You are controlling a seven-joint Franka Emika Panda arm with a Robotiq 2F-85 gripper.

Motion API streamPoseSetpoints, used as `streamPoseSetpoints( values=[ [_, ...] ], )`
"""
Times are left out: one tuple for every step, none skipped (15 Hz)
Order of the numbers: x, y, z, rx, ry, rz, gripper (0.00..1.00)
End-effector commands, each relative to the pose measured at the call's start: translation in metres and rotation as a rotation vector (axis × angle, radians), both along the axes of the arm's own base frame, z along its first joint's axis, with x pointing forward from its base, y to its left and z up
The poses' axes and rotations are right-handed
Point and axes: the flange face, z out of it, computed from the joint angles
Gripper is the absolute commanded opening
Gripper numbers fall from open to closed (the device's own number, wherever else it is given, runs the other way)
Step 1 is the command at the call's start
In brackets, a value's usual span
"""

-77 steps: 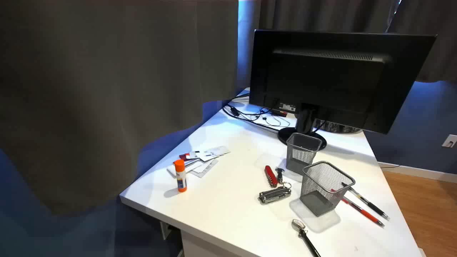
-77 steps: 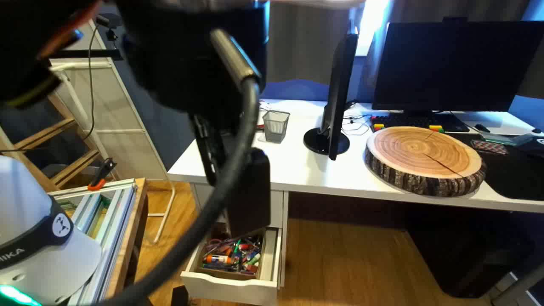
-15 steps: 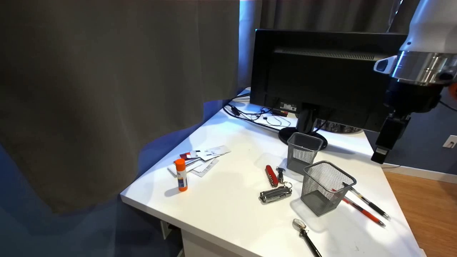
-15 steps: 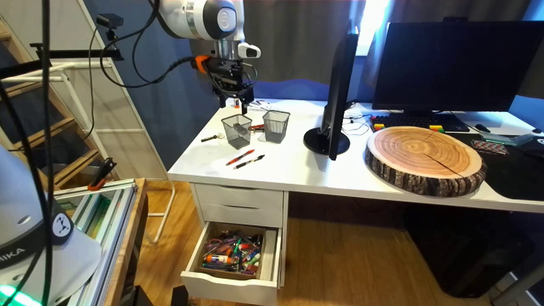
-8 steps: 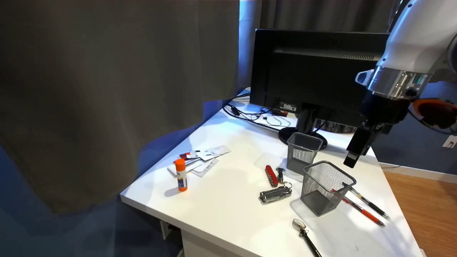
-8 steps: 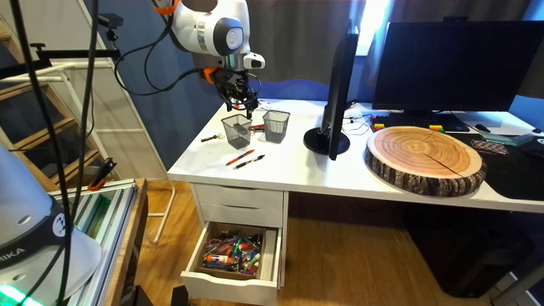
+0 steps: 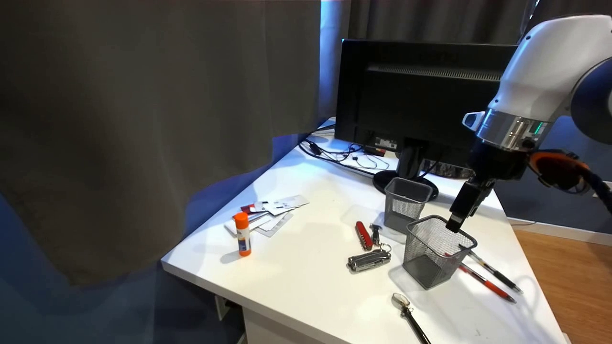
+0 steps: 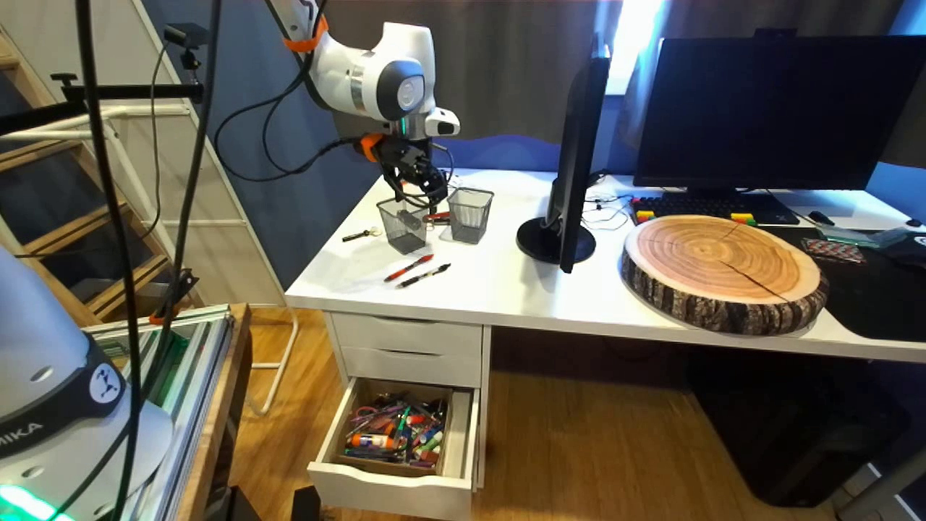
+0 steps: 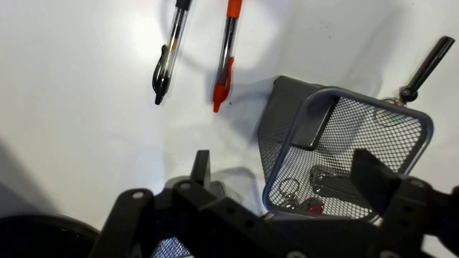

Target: Put the small bins together

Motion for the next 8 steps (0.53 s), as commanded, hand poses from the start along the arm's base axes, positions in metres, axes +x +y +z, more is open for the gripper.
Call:
streamPoseSetpoints(
  values=[
    [0.0109, 0.0035, -0.0118, 0.010, -0.008, 0.026, 0.76],
    [0.0117, 0.0034, -0.0138, 0.010, -0.006, 0.028, 0.68],
    [0.0123, 0.0033, -0.0164, 0.010, -0.002, 0.031, 0.59],
    [0.0132, 0.0028, -0.0184, 0.009, 0.001, 0.035, 0.53],
    [0.0133, 0.0028, -0.0203, 0.007, 0.003, 0.039, 0.44],
    [0.0138, 0.0028, -0.0212, 0.008, 0.004, 0.041, 0.38],
    [0.0144, 0.0029, -0.0214, 0.009, 0.004, 0.044, 0.30],
    [0.0152, 0.0017, -0.0206, 0.013, 0.005, 0.043, 0.24]
  ],
)
